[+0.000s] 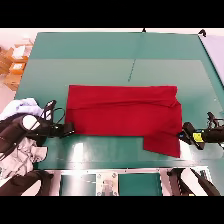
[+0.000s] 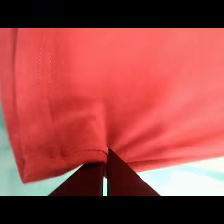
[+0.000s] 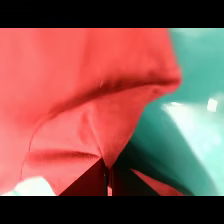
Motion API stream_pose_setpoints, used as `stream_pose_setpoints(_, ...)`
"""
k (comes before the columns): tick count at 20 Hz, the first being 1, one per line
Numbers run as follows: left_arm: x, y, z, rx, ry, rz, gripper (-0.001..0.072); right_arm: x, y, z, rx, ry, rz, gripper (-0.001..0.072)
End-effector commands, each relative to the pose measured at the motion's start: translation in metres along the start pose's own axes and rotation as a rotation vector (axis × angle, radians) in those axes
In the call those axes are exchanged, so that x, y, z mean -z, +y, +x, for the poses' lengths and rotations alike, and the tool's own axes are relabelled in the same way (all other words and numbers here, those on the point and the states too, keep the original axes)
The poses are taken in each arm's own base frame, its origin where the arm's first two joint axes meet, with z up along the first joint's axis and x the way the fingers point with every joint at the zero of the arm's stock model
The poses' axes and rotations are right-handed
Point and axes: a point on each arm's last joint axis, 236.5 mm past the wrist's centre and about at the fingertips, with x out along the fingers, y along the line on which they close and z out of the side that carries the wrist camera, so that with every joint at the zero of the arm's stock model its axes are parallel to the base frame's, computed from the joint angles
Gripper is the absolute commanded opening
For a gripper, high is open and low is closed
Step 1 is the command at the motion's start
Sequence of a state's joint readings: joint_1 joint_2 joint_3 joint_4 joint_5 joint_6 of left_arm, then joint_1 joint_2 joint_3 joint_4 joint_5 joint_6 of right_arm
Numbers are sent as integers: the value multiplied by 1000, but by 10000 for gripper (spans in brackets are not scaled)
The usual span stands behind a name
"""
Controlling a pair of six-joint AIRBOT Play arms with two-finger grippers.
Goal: Fold the shirts.
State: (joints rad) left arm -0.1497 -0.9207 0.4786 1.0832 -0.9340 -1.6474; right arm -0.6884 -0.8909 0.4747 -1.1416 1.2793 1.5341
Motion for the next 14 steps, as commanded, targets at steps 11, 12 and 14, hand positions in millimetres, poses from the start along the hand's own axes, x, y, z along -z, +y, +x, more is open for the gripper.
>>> stream_pose_setpoints(11, -114, -50, -60, -64, -84, 186, 22, -96, 130, -96, -216, -259, -188, 19)
stream_pose_setpoints(12, -129, -55, -57, -63, -87, 199, 22, -105, 141, -90, -222, -254, -201, 19)
stream_pose_setpoints(14, -159, -62, -46, -62, -86, 222, 23, -122, 159, -70, -228, -227, -217, 19)
